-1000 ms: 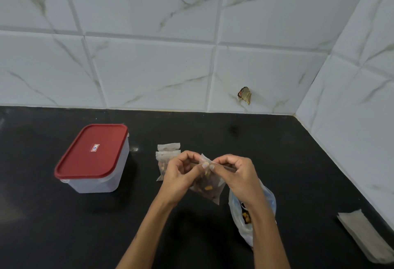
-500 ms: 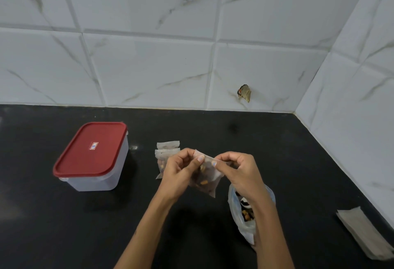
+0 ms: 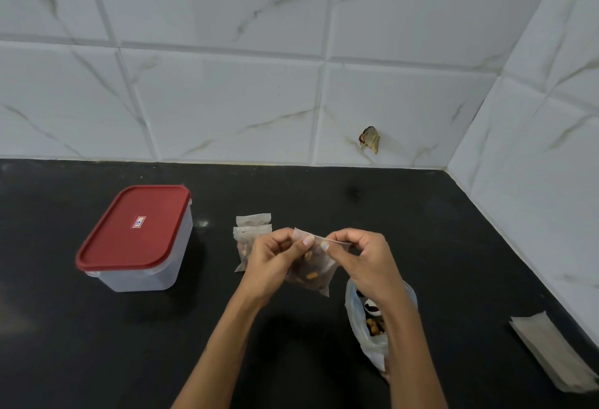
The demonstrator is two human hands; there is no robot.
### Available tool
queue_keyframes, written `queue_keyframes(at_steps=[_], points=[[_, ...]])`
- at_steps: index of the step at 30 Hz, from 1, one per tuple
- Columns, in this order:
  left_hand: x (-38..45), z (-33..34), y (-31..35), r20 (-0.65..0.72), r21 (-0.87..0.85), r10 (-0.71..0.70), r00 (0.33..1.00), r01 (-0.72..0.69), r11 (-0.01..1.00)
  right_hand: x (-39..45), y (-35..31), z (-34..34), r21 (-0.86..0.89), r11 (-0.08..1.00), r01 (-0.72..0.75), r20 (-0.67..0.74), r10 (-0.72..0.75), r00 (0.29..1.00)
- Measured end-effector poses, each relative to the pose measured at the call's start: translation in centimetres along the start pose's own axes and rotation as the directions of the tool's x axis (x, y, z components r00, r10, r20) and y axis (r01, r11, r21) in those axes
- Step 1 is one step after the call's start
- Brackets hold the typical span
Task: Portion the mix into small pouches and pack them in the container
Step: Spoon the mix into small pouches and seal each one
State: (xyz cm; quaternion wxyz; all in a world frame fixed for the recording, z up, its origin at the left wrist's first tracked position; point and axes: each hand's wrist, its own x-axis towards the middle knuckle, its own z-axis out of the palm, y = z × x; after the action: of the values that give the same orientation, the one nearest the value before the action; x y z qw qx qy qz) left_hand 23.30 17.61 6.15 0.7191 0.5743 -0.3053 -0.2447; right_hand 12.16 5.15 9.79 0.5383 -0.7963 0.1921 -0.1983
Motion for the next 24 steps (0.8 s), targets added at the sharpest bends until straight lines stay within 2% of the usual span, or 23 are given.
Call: queue_keyframes(at_steps=[5,12,15,16,18,21,24], points=[[0.0,-0.8,0.0,-0.041,0.034,0.027,0.999,-0.026,0.999,-0.1,0.1,-0.3,-0.048,0.998,-0.041,0.025,0.042,0.999],[0.1,-1.8,-0.3,-0.095,0.052,-0.026,0.995,0.031,0.998,-0.1,0.2,-0.6,-0.083,0.992,-0.093,0.019,0.095,0.995],[0.2,-5.3,0.8,-0.316,-0.071,-0.119,0.941,0.102,0.992,-0.7,1.2,-3.2,-0.092,0.973,-0.210,-0.153,0.195,0.969],[0.0,-7.2,1.2,-0.344,-0.039,-0.088,0.935,0.080,0.996,-1.1,1.6,-4.3,-0.039,0.971,-0.236,-0.218,0.222,0.950],[-0.9,-9.3,2.4,-0.308,0.079,-0.009,0.951,0.035,0.996,-1.4,1.8,-5.3,0.116,0.972,-0.205,-0.283,0.230,0.931],[-1.8,-8.5,2.4,-0.242,0.104,-0.014,0.970,0.040,0.994,-0.3,1.0,-2.3,0.272,0.951,-0.149,-0.198,0.207,0.958],[-1.8,-7.3,1.8,-0.189,0.114,-0.029,0.982,0.051,0.992,1.4,-0.1,2.0,0.277,0.952,-0.130,-0.014,0.139,0.990]])
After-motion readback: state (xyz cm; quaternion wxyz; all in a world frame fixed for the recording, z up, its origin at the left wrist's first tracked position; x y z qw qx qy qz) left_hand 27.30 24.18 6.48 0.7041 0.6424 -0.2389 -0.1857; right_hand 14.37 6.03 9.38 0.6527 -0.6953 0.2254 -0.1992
